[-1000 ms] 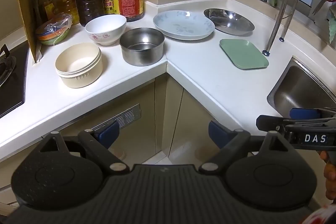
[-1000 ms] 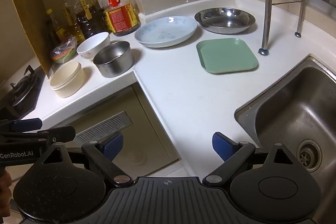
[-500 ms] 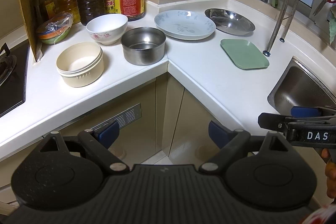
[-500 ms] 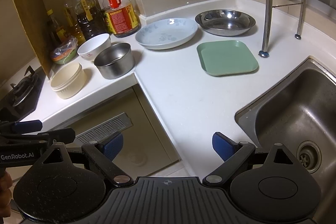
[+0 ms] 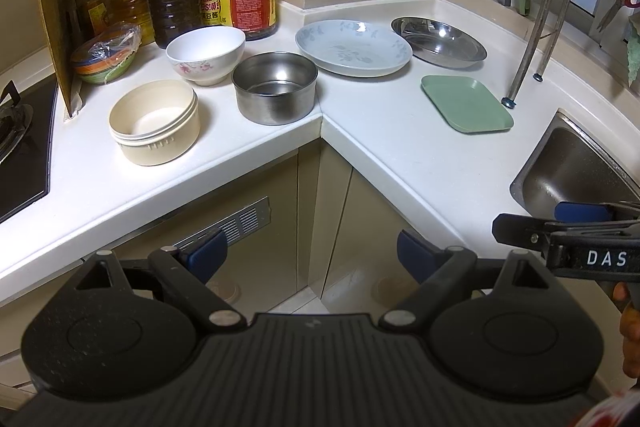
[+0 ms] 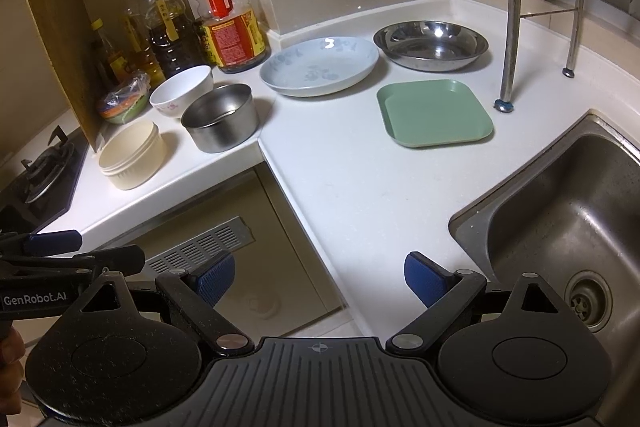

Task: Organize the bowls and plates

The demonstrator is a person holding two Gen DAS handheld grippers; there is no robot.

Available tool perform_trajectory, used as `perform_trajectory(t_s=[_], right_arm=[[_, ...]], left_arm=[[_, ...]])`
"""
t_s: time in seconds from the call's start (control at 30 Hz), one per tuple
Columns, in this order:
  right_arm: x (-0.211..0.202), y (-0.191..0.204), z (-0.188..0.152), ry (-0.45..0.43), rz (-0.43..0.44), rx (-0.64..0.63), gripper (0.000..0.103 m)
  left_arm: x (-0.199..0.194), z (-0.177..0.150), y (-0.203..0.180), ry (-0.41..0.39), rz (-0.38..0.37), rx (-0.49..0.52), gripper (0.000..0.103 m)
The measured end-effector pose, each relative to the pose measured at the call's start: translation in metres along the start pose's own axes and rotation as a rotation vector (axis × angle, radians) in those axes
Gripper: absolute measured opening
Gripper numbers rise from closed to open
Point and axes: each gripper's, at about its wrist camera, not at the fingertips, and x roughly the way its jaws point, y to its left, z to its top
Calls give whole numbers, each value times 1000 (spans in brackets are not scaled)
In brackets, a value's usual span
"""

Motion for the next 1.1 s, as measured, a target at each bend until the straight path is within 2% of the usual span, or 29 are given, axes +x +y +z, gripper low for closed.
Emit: perform_trajectory(t_s=[1.1], right_arm=[[-4, 5, 2, -7, 0, -5, 92]], left_arm=[[-1, 1, 4, -1, -1, -4, 91]])
